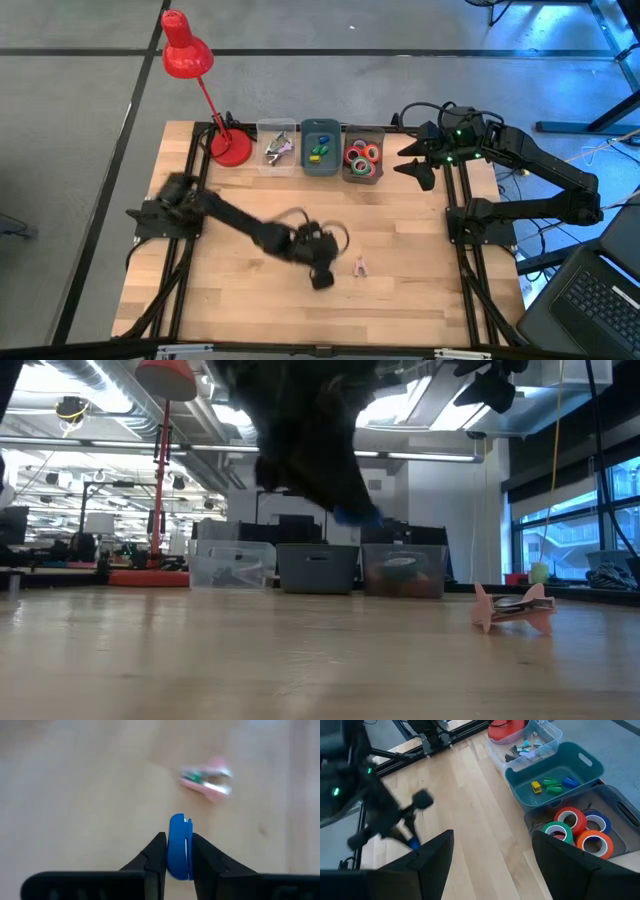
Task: Pick and place Stapler, Stapler remover, tape
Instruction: Put the blue stapler into the blue bin
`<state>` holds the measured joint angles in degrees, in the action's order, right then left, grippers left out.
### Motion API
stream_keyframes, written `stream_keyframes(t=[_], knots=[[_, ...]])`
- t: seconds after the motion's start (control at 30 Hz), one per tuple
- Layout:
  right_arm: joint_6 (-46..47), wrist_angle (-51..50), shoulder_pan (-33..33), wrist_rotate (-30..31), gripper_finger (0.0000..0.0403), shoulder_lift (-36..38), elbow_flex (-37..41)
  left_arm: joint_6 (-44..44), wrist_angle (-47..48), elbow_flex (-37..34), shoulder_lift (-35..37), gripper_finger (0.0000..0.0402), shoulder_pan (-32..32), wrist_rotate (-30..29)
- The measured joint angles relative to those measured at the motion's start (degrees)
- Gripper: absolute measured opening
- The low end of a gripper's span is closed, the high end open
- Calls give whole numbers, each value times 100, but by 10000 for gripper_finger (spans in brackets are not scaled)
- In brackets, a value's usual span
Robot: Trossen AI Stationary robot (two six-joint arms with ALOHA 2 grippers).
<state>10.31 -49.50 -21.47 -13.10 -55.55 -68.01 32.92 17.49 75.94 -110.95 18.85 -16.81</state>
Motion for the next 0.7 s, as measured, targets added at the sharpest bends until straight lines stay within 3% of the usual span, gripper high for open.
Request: stream_keyframes(t=[0.27, 0.43, 0.7], knots=[[17, 15, 1, 0, 273, 1, 0, -1421, 350, 15, 1244, 52, -1606, -225], [93, 24, 0, 4, 273, 0, 0, -1917, 270, 15, 1575, 52, -2983, 346], [315, 43, -1, 202, 273, 0, 0, -2275, 161, 17, 1397, 52, -4926, 1591]])
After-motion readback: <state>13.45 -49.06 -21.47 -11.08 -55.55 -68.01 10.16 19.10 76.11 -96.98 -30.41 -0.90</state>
